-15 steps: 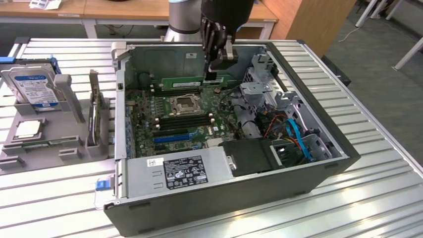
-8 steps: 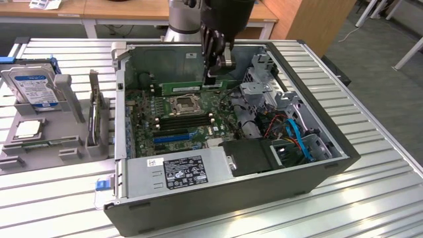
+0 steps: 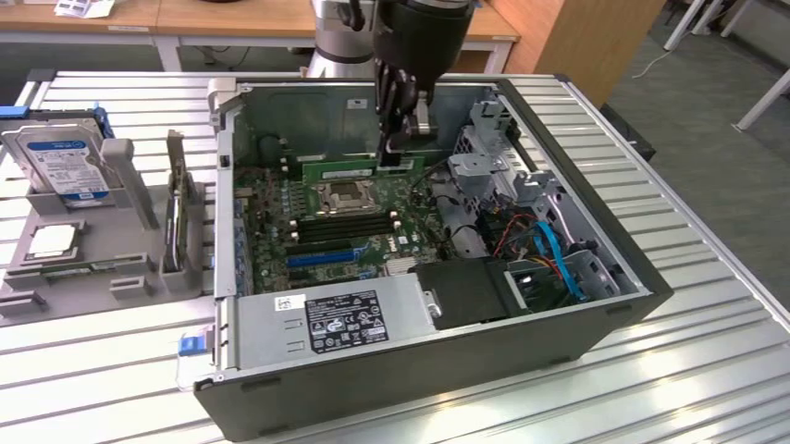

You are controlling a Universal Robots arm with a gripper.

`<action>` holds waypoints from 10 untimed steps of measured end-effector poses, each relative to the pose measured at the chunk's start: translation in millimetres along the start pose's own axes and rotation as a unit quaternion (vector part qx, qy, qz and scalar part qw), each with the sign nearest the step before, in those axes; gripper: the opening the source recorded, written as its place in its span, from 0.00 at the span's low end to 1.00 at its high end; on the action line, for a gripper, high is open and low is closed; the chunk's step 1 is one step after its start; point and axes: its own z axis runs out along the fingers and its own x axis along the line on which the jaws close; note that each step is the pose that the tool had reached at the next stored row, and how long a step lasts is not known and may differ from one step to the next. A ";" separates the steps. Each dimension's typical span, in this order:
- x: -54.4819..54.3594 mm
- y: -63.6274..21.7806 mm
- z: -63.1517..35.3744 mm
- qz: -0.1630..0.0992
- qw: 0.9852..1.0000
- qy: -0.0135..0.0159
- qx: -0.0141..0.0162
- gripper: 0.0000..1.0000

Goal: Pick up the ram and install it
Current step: 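Pick up the ram and move it above insertion slot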

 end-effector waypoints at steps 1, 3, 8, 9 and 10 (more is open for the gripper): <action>0.0 0.0 1.1 0.000 1.000 0.000 0.000 0.12; 0.0 -0.1 2.5 0.000 1.000 0.000 0.000 0.12; 0.1 -0.1 2.6 0.000 1.000 0.000 0.000 0.12; 0.0 -0.1 2.6 0.000 1.000 0.000 0.000 0.12; -0.3 -0.2 2.8 0.000 1.000 0.000 0.000 0.12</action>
